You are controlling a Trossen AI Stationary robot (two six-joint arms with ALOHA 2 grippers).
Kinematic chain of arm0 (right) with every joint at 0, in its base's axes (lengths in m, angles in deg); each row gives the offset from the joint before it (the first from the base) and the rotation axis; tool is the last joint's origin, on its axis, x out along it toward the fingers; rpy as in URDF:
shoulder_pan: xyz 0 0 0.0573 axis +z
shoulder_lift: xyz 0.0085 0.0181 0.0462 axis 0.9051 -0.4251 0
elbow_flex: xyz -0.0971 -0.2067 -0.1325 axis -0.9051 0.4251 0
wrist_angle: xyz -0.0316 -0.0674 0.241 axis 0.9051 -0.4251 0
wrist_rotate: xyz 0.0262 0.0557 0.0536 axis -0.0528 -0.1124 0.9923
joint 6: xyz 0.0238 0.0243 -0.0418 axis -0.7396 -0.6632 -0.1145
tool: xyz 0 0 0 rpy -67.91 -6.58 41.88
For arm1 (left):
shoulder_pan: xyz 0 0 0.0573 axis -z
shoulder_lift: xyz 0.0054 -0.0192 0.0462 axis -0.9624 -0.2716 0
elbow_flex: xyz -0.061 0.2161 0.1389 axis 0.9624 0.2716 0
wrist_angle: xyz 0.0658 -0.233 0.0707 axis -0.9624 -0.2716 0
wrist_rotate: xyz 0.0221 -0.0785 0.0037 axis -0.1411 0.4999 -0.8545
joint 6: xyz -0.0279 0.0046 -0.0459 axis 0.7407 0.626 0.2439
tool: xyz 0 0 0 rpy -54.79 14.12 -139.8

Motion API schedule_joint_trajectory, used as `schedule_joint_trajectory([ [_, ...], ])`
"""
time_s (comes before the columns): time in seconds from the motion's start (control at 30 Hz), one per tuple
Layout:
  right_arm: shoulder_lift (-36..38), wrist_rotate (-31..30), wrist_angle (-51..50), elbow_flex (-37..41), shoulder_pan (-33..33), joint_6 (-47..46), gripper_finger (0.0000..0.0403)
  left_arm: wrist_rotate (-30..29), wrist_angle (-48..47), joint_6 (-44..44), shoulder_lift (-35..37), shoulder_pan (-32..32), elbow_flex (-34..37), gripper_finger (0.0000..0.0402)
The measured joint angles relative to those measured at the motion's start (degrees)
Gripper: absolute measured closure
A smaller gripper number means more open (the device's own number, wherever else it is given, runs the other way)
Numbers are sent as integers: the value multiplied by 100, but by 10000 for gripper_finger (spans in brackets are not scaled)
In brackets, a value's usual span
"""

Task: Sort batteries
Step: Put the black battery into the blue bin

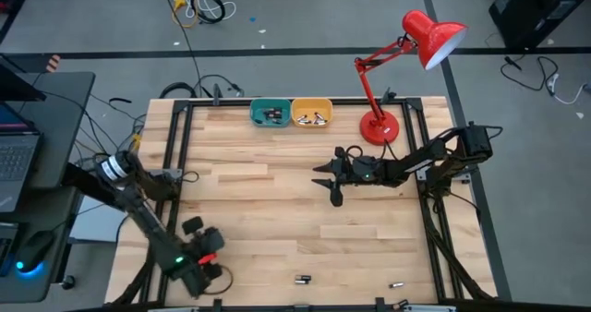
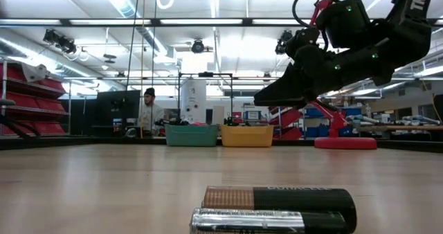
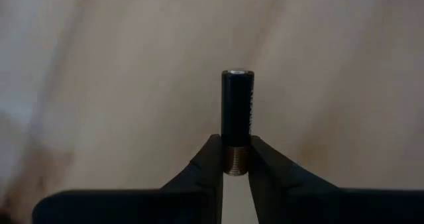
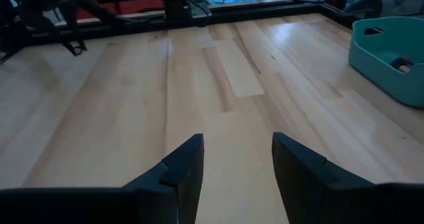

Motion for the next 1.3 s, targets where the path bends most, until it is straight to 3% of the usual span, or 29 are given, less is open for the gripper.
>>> schedule_joint_trajectory([
  [0.3,0,-13,5,0,-4,0,238,-854,-177,-957,13,-1145,-9,344],
  [0.53,0,-13,66,0,-4,2,238,-1135,-64,-2338,16,-2279,-11,344],
  [0.97,2,-13,256,0,-11,48,238,-840,1737,-6169,24,-5000,-13,344],
  [1.3,2,-11,258,0,-11,148,238,-330,3115,-7767,24,-6805,-13,343],
])
